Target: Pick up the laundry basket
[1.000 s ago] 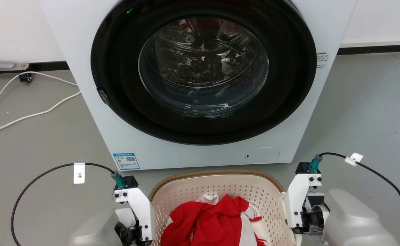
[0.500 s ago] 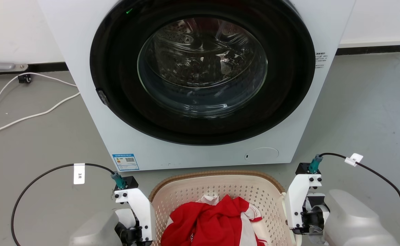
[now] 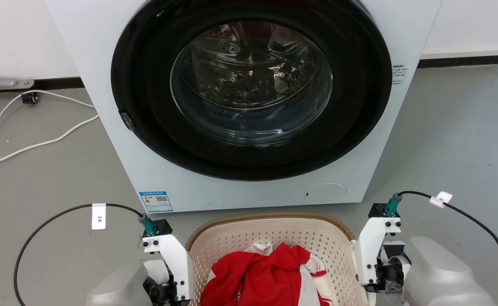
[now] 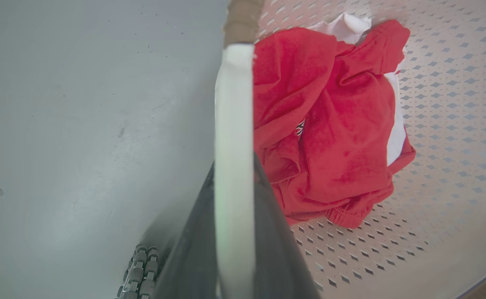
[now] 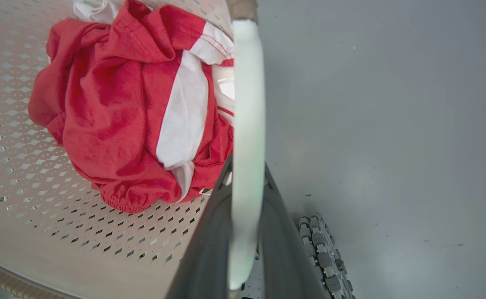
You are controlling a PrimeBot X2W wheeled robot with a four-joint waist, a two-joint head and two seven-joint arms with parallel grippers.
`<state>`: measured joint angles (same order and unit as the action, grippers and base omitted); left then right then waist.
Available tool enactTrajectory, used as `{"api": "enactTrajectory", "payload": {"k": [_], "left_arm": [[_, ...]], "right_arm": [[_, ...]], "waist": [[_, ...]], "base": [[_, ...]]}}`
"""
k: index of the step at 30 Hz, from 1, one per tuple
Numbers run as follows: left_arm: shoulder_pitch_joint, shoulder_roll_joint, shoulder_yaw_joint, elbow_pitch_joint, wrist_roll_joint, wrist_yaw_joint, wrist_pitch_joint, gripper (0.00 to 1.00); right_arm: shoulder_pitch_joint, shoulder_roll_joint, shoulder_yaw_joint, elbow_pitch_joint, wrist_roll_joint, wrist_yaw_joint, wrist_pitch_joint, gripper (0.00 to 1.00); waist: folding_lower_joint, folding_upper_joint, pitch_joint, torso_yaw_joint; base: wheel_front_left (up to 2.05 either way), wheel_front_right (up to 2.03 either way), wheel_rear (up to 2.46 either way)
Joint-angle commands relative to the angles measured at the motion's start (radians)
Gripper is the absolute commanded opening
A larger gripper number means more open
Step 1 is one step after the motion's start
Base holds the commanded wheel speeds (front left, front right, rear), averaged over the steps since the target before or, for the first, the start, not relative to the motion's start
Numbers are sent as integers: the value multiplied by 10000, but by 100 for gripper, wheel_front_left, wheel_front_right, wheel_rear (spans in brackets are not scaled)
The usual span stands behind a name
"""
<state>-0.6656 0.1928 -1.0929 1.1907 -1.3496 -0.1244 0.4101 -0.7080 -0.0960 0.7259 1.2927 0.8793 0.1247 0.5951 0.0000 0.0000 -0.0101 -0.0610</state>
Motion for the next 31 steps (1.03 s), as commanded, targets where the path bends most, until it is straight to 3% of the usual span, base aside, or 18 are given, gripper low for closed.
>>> {"api": "enactTrajectory", "payload": {"k": [1, 31], "left_arm": [[-144, -158, -10, -111, -55, -117, -61, 0], [-115, -76, -237, -181, -250, -117, -228, 0]], "right_arm": [[97, 149, -18, -63, -12, 110, -1, 0], [195, 126, -40, -62, -74, 111, -10, 0]], "waist": [[0, 0, -5, 4], [0, 0, 85, 9]], "base": [[0, 0, 0], [0, 0, 0]]}}
